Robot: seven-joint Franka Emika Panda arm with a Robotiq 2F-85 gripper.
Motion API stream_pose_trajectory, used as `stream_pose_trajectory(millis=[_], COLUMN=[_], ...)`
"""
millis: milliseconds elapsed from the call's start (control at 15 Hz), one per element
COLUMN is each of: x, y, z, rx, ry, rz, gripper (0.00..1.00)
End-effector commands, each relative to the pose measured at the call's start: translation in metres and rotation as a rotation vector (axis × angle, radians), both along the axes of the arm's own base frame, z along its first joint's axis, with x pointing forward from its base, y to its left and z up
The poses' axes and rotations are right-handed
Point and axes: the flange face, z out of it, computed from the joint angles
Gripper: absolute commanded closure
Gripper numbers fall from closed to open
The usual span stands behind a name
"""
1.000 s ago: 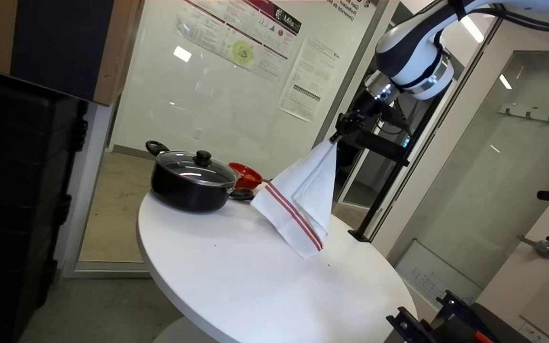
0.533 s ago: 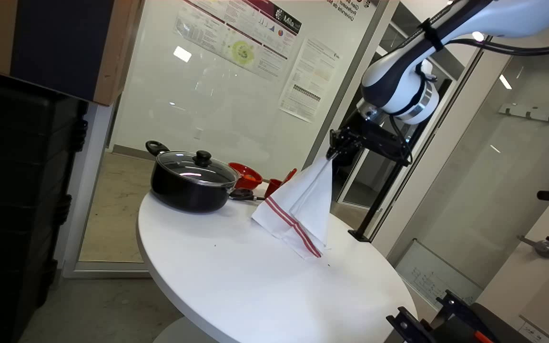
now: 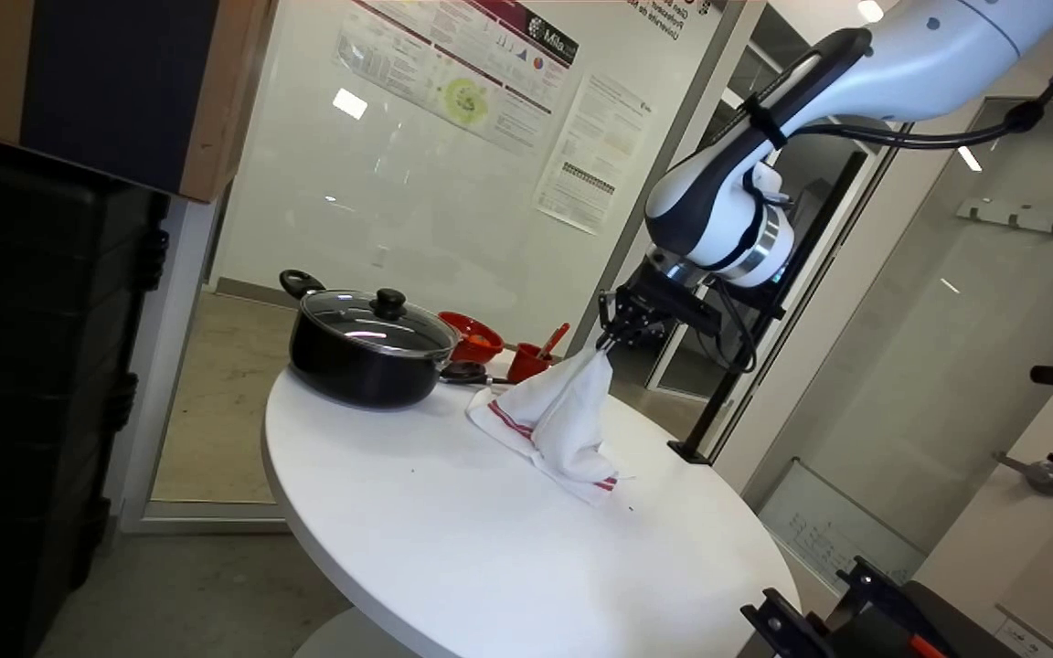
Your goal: Pick up and put down the towel
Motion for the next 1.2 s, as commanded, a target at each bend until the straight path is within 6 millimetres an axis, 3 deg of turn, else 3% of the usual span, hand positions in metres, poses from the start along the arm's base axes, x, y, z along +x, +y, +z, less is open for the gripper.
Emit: stream_pose_trajectory(millis=[0, 333, 400, 667, 800, 867, 1133], x=[0.007, 0.007, -0.002, 0.002, 0.008, 0.007, 0.036], y=[-0.007, -0.02, -0.02, -0.02, -0.025, -0.026, -0.052], z=[-0.019, -0.054, -0.042, -0.055, -0.05, -0.059, -0.083], rx=[0.095, 0.223, 0.158, 0.195, 0.244, 0.274, 0.398], ry=[0.003, 0.024, 0.024, 0.026, 0.132, 0.194, 0.384], rz=[-0.178, -0.403, -0.326, -0.379, -0.346, -0.367, -0.454], gripper=[1.0, 1.0, 0.99, 1.0, 1.0, 1.0, 1.0])
